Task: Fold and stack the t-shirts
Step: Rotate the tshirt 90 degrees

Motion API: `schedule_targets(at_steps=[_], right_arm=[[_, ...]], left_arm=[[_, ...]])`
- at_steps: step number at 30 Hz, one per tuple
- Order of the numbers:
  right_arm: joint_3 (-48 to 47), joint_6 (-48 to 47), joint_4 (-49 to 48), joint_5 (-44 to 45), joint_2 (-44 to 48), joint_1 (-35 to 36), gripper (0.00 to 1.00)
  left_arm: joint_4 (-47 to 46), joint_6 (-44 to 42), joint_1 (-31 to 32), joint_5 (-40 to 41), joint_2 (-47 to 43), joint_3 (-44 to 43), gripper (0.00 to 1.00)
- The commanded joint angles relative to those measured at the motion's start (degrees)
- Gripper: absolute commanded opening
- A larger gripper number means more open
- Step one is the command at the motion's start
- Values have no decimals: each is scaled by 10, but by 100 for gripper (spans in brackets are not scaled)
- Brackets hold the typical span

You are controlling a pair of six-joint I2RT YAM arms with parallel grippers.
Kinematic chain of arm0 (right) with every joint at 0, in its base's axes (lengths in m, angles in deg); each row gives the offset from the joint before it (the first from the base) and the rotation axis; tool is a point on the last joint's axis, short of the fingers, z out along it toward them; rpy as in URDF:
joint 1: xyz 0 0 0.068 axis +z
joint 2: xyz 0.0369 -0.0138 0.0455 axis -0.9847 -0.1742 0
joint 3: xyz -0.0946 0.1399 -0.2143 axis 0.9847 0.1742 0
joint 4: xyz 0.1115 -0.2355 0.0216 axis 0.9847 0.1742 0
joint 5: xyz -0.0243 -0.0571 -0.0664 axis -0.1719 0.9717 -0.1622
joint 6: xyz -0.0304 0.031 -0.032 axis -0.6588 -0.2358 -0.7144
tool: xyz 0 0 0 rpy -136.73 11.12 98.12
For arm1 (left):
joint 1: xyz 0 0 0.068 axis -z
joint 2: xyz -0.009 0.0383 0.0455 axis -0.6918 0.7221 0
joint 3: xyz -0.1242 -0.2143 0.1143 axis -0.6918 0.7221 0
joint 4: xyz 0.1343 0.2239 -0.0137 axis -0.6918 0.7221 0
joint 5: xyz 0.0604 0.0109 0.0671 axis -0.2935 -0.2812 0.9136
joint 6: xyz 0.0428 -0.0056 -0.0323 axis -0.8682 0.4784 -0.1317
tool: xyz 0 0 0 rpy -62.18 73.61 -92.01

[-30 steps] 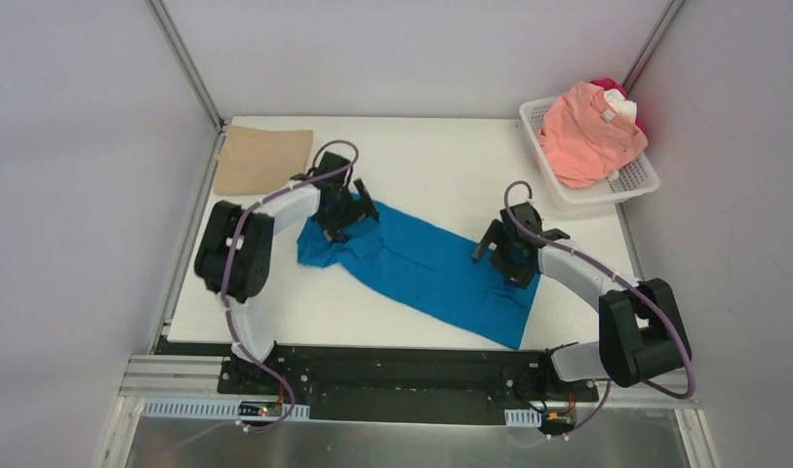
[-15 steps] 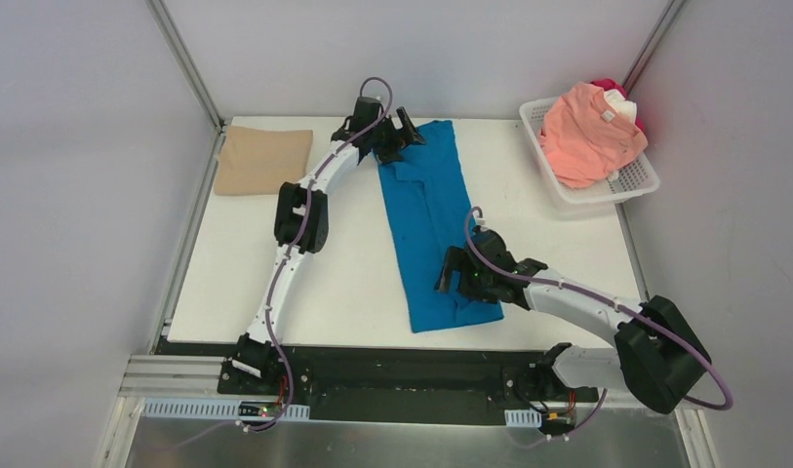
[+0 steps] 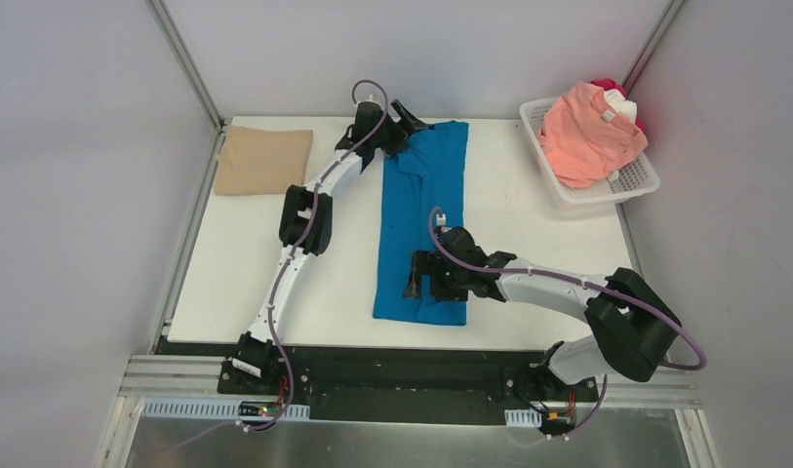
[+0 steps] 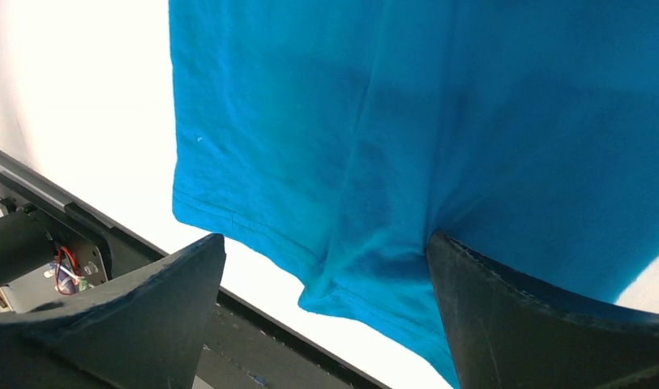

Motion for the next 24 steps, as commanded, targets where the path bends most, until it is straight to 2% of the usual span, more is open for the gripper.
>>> schedule_targets(at_steps=[1,10,13,15,17,20,22,24], right_arm=[[7,20,90,9,38,10,99],[13,53,57,152,208,10,100],[20,55,65,171,256,10,100],[24,64,95,201,291,8,100],[34,85,138,242,320,8,100],[56,120,197,296,366,6,100],[77,124,210,300,399,2,100],[97,127,214,281,426,0,100]], left_arm=[[14,-42,-15,83,-30,4,99],[36,-153,-20,91,-230,23,99],[48,-175,-19,68,-293,40,99],[78,-189,-19,32,-346,82,99],[103,-199,-18,5,-425,158,99],[162,-173,-14,-3,-544,318,99],[167,-182,0,-21,-631,461,99],[169,-188,31,20,-717,627,99]])
